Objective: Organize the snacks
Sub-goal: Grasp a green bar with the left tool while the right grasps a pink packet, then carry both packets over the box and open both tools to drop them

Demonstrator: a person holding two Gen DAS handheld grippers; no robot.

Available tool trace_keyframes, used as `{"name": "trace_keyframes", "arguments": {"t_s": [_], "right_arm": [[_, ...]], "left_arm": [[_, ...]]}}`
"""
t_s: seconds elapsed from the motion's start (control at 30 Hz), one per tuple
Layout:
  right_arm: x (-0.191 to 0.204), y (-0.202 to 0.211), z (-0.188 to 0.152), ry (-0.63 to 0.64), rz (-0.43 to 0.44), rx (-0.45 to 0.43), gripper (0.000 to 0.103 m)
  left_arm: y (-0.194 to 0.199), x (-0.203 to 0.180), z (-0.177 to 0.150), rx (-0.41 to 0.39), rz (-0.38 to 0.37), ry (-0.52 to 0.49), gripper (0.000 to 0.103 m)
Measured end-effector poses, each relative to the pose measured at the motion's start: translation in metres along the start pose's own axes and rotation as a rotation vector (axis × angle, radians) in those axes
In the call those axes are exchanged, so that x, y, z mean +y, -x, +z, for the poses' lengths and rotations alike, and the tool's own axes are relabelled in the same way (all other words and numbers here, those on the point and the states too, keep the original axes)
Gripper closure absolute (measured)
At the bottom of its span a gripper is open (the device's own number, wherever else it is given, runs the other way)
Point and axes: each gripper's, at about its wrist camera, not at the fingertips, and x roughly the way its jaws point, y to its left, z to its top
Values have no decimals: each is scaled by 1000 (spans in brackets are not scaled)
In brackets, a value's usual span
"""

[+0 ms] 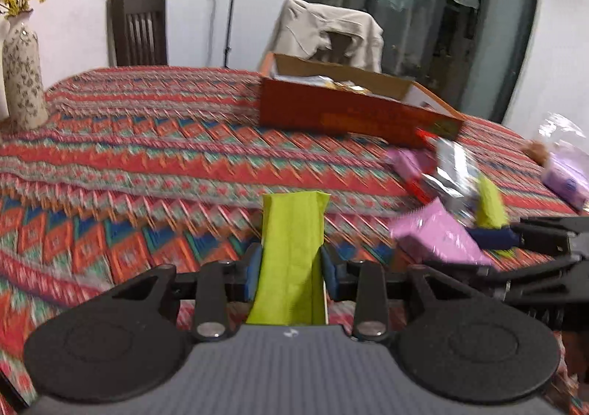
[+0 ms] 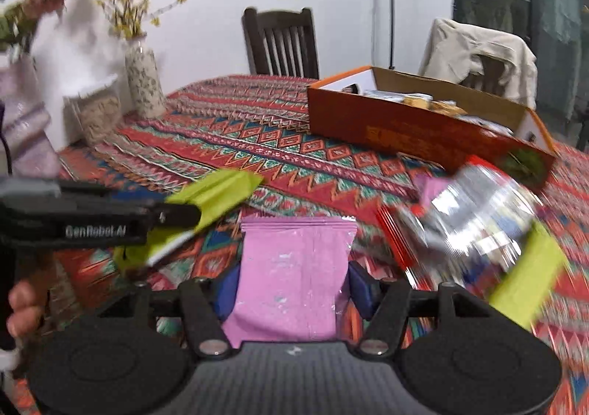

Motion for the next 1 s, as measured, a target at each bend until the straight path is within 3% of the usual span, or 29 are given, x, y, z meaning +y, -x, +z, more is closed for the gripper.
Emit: {"name": "trace_keyframes", "arguments": {"t_s": [0.27,0.53,0.67,0.8,1.0], "right_arm": [[-28,56,-23,-77,-57,-88,43],[-60,79,-9,-123,-10,-211,43],[-83,73,23,-112,5,-251,43],[-116,54,76,-97,-14,-293,43],[-192,-39,156,-212,7,-146,43]], "left_arm": [[23,-27,2,-30,-22,-32,69],[1,-45,52,-52,-96,-15,69],[-29,-53,107,-98,-121,-45,69],[-77,-54,171,-103,-120,-42,68],[-173,-48,232,-58,-51,18,68]]}}
